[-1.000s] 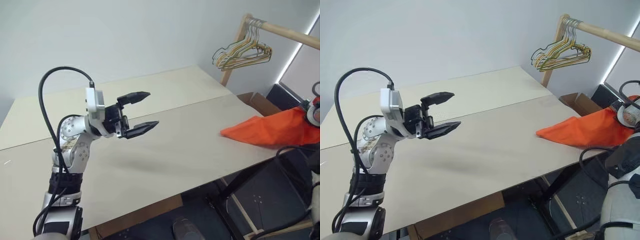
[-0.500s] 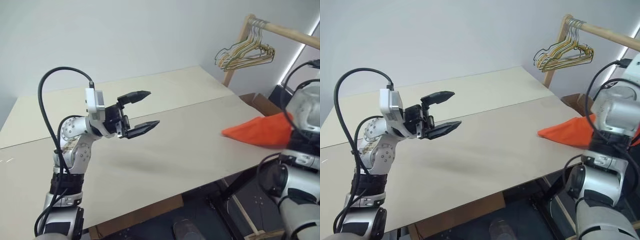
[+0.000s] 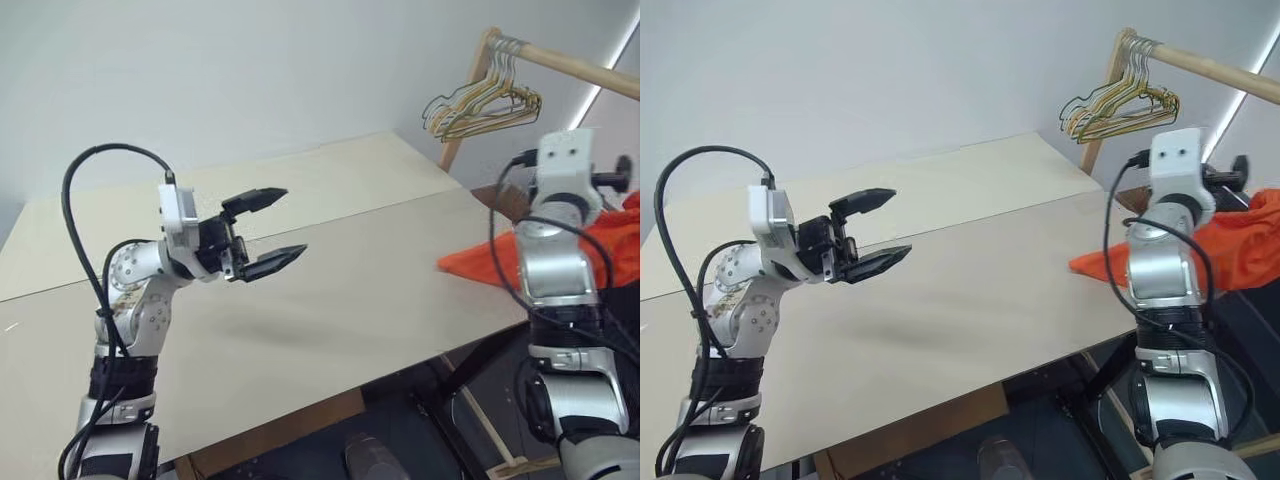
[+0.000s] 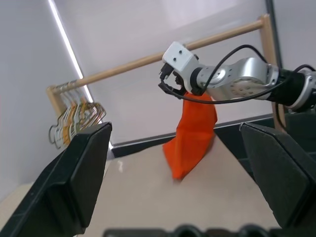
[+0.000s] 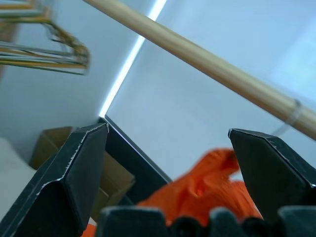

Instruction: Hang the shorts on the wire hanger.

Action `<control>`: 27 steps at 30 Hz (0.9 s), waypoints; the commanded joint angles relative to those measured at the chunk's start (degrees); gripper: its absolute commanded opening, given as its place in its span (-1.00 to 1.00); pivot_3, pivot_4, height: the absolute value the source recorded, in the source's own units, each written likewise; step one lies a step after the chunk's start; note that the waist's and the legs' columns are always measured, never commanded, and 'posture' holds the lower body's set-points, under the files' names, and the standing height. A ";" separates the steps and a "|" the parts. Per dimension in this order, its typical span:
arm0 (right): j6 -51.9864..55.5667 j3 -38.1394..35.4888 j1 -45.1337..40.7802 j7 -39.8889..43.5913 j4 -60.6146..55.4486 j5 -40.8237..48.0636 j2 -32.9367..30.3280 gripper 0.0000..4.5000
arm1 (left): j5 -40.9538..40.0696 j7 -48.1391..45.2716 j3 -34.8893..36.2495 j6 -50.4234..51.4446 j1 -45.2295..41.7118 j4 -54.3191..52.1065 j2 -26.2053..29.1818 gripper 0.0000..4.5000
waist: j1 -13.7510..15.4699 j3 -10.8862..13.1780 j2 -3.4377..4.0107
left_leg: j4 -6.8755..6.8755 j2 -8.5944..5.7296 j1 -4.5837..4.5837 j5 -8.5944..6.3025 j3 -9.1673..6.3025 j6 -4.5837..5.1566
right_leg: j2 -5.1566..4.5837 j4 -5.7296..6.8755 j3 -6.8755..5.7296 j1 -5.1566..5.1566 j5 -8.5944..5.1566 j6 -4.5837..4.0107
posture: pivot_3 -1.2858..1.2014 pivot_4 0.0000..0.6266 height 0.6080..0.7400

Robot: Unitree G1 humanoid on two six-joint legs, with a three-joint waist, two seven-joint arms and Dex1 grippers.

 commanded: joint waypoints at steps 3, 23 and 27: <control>-4.28 1.73 2.91 9.31 -6.70 0.97 2.32 0.99 | 2.47 6.29 1.77 5.82 3.58 -4.58 5.39 1.00 | 1.28 -0.01 -0.03 | 0.01 -0.02 0.01 0.00 0.01 0.00 | -0.01 0.00 0.05 0.00 0.00 0.00 | -0.09 -1.00 1.00; -13.10 8.15 12.16 59.23 -11.59 16.59 -6.13 0.99 | 8.76 13.78 2.56 5.62 19.94 -12.31 6.85 1.00 | 15.40 0.09 -0.22 | 0.07 -0.03 0.07 0.02 0.05 -0.05 | 0.06 0.15 -0.04 -0.17 0.08 -0.10 | 0.05 -1.00 1.00; -12.77 9.02 12.95 59.54 -12.71 15.74 -5.30 0.99 | 9.48 13.79 2.23 4.91 20.12 -12.11 7.16 1.00 | 16.84 0.10 -0.25 | 0.11 -0.05 0.07 0.03 0.10 -0.06 | 0.05 0.18 -0.02 -0.20 0.09 -0.12 | 0.05 -1.00 1.00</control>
